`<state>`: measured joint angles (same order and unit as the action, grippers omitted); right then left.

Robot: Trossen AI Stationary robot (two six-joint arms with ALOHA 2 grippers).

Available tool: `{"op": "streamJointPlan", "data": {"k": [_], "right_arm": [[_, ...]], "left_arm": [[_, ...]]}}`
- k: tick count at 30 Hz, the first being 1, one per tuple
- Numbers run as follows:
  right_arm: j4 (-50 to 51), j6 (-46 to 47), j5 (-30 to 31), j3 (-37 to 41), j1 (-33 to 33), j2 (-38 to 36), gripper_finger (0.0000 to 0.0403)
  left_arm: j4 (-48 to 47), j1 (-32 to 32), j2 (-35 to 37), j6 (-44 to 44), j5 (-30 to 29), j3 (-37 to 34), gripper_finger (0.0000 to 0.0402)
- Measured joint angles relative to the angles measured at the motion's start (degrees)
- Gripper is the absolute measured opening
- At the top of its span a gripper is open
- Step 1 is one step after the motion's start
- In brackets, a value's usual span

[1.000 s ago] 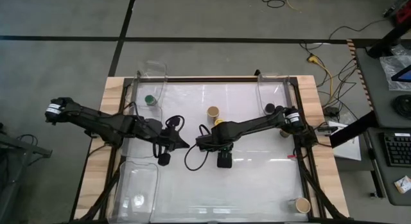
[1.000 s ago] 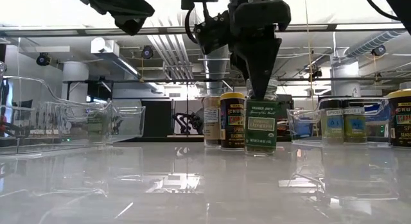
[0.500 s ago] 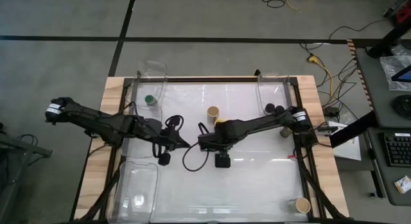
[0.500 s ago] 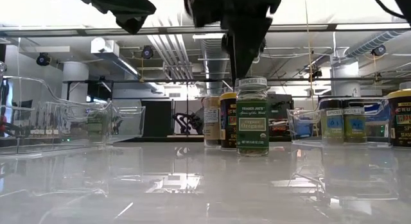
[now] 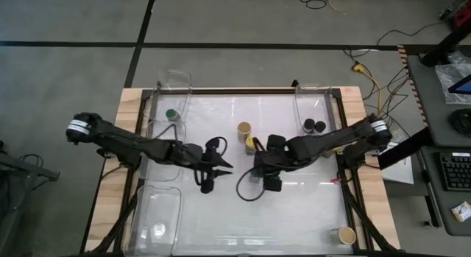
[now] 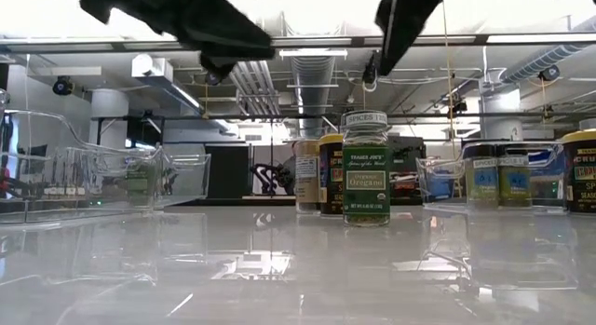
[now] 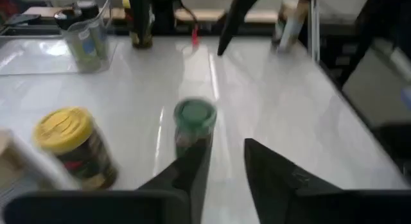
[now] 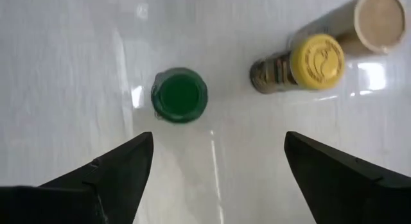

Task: Sort spices by type
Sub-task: Put the green spice bottle into the top left transparent bin

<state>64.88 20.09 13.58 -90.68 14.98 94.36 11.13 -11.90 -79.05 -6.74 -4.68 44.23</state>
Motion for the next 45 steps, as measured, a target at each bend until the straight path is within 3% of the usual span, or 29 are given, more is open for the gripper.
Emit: {"op": "streamJointPlan", "data": {"k": [4, 10, 17, 27, 41, 45], "right_arm": [[-3.03, 2.89, 0.20, 5.76, 0.62, -4.61, 0.0332], [-6.05, 5.53, 1.48, 12.41, 1.46, -9.01, 0.0323], [-6.35, 7.99, 1.61, 16.69, 3.50, -11.28, 0.0318], [-6.87, 10.02, 1.55, 17.64, 6.22, -11.53, 0.0331], [-6.95, 11.49, 1.56, 19.50, 6.78, -11.51, 0.0310], [-6.94, 11.45, 1.56, 19.50, 6.78, -11.51, 0.0310]], "left_arm": [[3.63, 0.00, -5.54, -3.21, 0.01, 2.48, 0.0143], [0.49, 0.00, -13.40, 1.59, -2.31, 10.31, 0.0225], [0.20, 0.83, -20.90, 3.11, -2.32, 16.12, 0.0280], [-3.89, 2.36, -27.70, 2.66, -2.90, 21.96, 0.0288], [-4.93, 2.85, -28.24, 2.66, -5.32, 22.04, 0.0288], [-15.52, 3.11, -28.25, 2.79, -4.89, 27.40, 0.0288]]}}
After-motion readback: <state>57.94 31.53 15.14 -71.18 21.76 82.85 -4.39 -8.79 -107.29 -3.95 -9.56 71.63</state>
